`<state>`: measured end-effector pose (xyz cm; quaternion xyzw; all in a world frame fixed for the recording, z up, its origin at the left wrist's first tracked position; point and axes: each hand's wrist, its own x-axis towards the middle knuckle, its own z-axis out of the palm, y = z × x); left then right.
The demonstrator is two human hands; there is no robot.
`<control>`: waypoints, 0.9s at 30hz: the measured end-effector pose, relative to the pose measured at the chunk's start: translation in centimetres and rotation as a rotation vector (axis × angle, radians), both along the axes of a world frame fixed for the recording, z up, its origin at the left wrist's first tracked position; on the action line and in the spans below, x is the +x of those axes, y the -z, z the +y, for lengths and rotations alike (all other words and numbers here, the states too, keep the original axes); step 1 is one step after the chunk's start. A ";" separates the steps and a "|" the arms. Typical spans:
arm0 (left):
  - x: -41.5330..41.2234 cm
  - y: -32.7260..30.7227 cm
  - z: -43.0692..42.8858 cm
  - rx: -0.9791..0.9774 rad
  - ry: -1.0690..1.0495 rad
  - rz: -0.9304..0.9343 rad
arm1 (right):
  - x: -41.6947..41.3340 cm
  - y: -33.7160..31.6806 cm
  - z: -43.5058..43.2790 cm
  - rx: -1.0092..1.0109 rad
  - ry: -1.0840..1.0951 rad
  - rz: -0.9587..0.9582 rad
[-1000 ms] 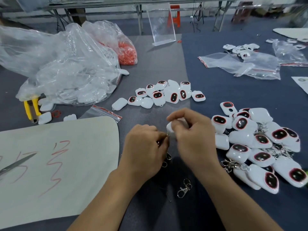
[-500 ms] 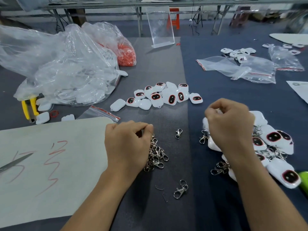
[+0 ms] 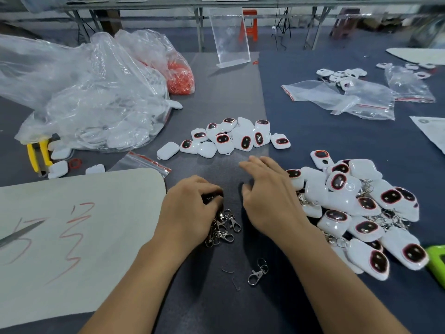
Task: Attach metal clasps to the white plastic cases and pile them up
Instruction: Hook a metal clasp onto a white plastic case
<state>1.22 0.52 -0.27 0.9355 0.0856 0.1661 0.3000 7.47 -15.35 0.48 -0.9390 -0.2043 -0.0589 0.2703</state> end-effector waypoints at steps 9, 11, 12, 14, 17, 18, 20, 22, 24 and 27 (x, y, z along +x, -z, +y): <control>0.0 0.2 -0.2 -0.124 -0.025 -0.171 | 5.6 0.0 2.0 -0.082 -0.006 -0.020; -0.1 0.1 0.1 -0.181 -0.049 -0.174 | 6.8 0.1 2.2 -0.127 -0.004 -0.026; -0.1 0.1 0.2 -0.203 -0.056 -0.163 | 7.1 0.3 2.2 -0.136 -0.010 -0.044; -0.2 0.0 0.3 -0.234 -0.062 -0.147 | 7.0 0.5 2.0 -0.091 0.003 -0.054; -0.2 -0.1 0.2 -0.265 -0.063 -0.147 | 5.9 0.7 1.3 0.007 0.067 -0.048; -0.2 -0.1 0.1 -0.270 -0.061 -0.147 | 5.4 0.7 1.0 0.052 0.085 -0.050; -0.2 0.0 0.0 -0.269 -0.051 -0.155 | 4.2 0.8 0.0 0.153 0.125 -0.048; -0.3 0.0 0.0 -0.277 -0.033 -0.173 | 3.0 0.6 -1.3 0.221 0.207 -0.054; -0.5 -0.2 0.1 -0.292 -0.011 -0.184 | 2.3 0.3 -2.8 0.231 0.294 -0.074; -0.6 -0.3 0.0 -0.309 -0.001 -0.187 | 2.2 -0.2 -5.0 0.211 0.356 -0.121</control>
